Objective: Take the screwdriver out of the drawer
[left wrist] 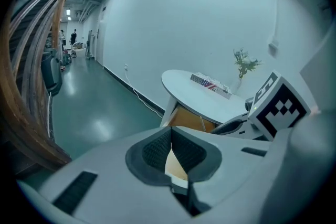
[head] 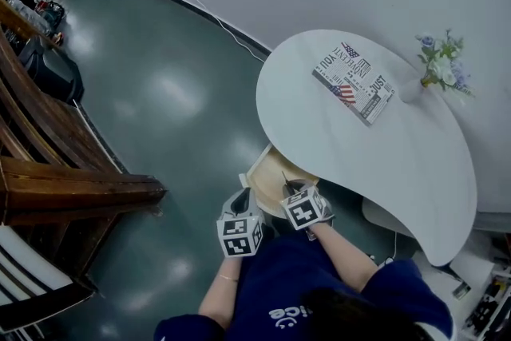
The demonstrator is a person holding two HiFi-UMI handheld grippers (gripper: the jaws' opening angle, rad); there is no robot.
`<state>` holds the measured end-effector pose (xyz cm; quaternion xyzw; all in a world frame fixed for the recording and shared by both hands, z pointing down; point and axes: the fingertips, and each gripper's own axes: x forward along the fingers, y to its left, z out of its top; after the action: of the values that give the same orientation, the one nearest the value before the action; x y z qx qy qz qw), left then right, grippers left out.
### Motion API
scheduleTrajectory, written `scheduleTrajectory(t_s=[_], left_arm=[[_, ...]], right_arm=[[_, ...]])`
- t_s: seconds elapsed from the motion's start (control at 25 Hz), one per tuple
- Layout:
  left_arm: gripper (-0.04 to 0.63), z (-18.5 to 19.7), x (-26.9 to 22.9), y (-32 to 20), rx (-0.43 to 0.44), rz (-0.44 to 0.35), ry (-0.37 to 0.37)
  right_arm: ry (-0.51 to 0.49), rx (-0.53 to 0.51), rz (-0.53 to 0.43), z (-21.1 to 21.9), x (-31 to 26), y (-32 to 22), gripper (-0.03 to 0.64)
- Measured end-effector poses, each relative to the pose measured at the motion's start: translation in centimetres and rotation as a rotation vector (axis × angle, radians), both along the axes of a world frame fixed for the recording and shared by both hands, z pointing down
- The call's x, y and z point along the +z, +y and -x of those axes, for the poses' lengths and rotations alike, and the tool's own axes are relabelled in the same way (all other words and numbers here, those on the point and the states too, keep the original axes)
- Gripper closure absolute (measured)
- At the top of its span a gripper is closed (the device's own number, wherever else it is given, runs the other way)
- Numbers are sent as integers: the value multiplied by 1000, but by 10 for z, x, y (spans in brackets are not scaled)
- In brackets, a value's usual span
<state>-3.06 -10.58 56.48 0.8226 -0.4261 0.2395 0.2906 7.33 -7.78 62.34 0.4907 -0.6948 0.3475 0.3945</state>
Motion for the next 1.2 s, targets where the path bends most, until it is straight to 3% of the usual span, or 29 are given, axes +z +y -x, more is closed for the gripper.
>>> scheduleTrajectory(t_s=[0.56,0.76,1.2], left_arm=[[591,-26,-27,-2,107,-82,31],[591,-38,-48,-3,148,-147,49],[591,-63,-74,-1,259,-254,48]], right_arm=[[-36,208,-164,-35,-59,12,560],[-29,283,-221,-53,-76,22,560],[51,408,-450,-85,-127,30,560]])
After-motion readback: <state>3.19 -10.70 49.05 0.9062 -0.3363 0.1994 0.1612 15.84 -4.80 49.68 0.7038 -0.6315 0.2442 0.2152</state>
